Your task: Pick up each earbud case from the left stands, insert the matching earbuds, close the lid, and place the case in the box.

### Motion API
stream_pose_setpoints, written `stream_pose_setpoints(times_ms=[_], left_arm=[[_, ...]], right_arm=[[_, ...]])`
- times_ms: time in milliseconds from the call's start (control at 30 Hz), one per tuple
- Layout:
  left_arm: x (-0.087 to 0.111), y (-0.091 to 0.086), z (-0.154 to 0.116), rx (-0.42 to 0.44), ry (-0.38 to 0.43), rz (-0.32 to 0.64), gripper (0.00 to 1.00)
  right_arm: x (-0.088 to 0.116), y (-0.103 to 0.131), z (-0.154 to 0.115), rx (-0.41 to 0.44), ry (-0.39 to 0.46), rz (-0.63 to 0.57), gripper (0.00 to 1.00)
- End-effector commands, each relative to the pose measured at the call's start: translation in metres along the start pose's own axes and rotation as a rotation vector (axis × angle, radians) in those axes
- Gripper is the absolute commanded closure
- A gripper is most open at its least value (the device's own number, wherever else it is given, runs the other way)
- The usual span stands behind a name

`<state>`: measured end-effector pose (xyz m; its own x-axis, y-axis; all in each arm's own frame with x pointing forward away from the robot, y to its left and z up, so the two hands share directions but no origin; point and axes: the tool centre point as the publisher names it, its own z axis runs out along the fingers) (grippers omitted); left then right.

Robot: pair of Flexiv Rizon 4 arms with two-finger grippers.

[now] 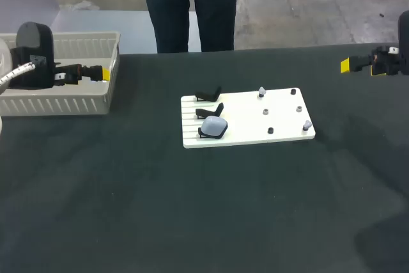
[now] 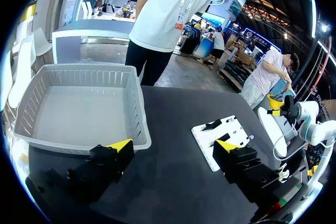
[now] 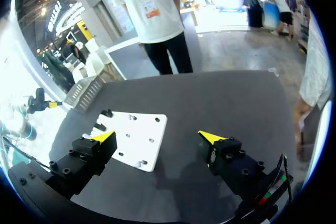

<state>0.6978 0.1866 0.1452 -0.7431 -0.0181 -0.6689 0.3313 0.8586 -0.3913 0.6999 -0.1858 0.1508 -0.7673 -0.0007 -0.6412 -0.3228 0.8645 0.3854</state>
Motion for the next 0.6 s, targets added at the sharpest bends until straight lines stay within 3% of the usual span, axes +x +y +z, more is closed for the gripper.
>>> stream_pose_setpoints(times_ms=[33,533,600], left_arm=[[-0.0017,-0.0022,0.0001,-0.010,0.008,-0.002,0.00],[-0.0017,-0.0022,0.0001,-0.010,0.008,-0.002,0.00],[-0.0046,-0.0079,0.0023,0.182,-0.062,0.179,0.00]], right_arm=[[0.0001,-0.0001,0.0001,0.000,0.000,0.000,0.00],[0.0001,-0.0001,0.0001,0.000,0.000,0.000,0.00],[0.0001,-0.0001,0.0001,0.000,0.000,0.000,0.00]])
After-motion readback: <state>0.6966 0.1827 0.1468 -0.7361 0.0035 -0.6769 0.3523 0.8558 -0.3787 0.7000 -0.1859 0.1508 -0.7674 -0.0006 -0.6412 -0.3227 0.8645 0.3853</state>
